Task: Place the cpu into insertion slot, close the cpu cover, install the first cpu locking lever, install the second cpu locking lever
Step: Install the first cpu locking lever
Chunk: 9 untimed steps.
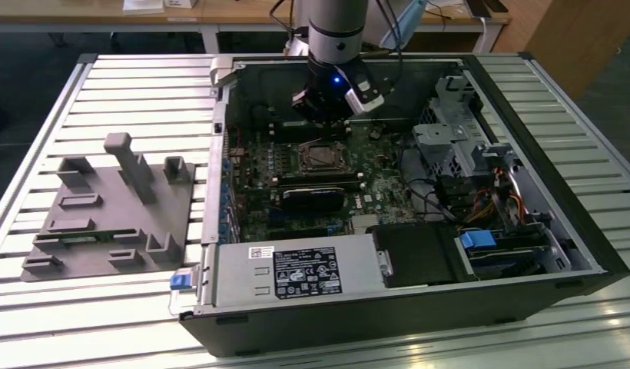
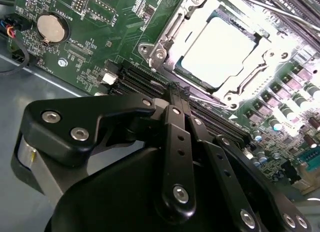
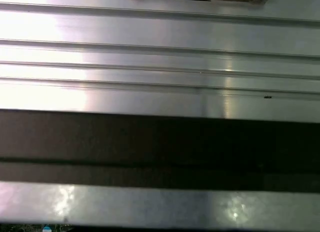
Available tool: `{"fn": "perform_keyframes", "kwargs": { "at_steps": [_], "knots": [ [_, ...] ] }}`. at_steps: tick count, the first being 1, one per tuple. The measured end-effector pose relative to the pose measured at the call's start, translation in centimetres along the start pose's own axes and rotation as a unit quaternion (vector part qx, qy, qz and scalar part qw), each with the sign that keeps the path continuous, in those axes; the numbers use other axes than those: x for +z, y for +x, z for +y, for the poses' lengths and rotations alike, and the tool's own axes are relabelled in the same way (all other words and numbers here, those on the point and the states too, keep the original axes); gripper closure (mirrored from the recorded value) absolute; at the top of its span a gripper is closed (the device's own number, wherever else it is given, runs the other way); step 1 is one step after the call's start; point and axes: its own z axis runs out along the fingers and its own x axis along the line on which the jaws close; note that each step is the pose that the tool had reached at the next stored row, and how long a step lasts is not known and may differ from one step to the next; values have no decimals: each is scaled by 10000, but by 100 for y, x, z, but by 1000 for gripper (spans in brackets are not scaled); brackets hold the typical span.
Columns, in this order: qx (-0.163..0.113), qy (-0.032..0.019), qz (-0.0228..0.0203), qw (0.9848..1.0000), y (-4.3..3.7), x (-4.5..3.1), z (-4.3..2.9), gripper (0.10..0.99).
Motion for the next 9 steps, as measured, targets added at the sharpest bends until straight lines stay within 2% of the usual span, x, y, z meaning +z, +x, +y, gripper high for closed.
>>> {"fn": "perform_keyframes", "kwargs": {
  "at_steps": [9],
  "knots": [
    [-1,28,1,10000,-12,64,2,980]
  ]
}}
